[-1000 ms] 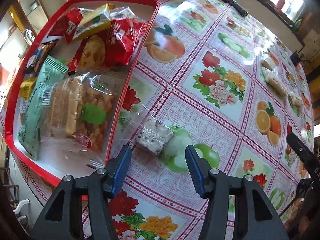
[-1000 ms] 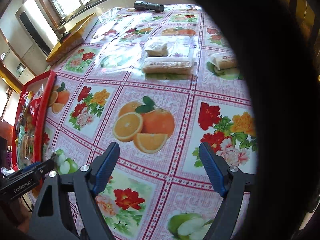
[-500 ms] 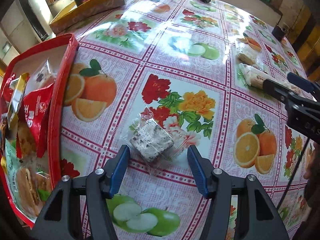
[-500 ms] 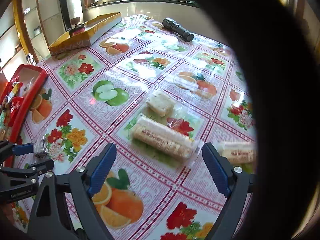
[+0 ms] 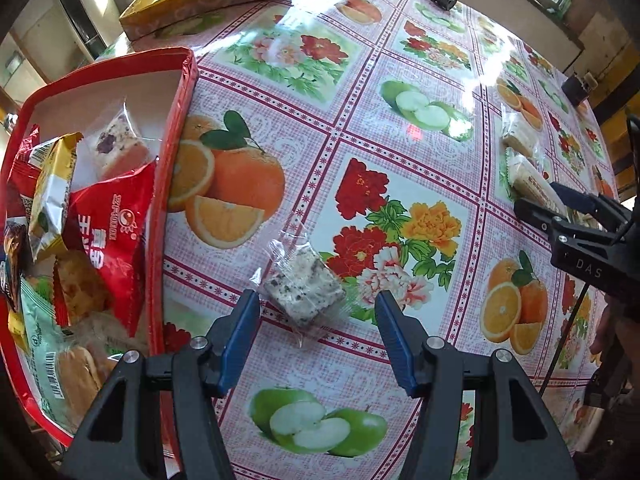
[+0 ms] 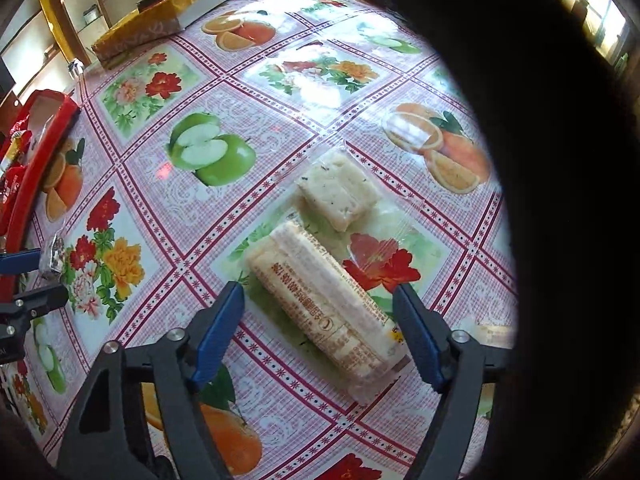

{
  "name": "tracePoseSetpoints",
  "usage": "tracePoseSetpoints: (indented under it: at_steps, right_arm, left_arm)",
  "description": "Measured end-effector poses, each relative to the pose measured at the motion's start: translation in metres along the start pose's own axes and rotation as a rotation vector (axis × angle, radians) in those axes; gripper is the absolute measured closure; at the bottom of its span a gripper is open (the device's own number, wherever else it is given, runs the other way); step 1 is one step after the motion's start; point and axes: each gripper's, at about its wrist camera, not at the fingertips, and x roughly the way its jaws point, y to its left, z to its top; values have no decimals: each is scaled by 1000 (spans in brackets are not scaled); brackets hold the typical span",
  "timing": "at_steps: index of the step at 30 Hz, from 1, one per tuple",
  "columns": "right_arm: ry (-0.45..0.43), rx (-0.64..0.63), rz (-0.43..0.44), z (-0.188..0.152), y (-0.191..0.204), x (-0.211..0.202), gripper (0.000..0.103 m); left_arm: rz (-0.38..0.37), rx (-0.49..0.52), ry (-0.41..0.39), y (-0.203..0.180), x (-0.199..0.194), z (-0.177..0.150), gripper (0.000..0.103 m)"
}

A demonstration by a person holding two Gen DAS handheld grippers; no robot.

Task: Organize snacks
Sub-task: 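Close left gripper on clear cake packet while right gripper grasps wrapped bread bar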

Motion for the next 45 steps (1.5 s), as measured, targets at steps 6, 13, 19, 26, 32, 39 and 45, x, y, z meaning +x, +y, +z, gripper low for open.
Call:
tracePoseSetpoints:
  at_steps: [6, 13, 19, 26, 32, 39, 45]
  right_arm:
    - [0, 54, 26, -20, 12, -12, 45]
    - [-26, 89, 18, -24, 15, -12, 43]
    - [-21, 46, -13, -14, 24, -3, 26]
    - [-38, 81, -35, -7, 23, 0, 29]
    - [-41, 116, -59, -4, 20, -2, 58]
    - [-31, 126, -70, -9, 21, -6, 66]
    - [-23, 152, -74, -8, 16, -4, 52]
  left_arm:
    - [-47, 15, 9, 8, -4, 20, 43]
    - [-72, 27, 78, 2, 3, 34, 43]
    - [25, 98, 27, -11, 4, 13, 43]
    - [-82, -71, 95, -3, 17, 10, 54]
    - [-110, -78, 86, -5, 18, 7, 82]
    - [-200, -53, 124, -6, 0, -2, 95]
    - [-171, -94, 81, 2, -21, -28, 61]
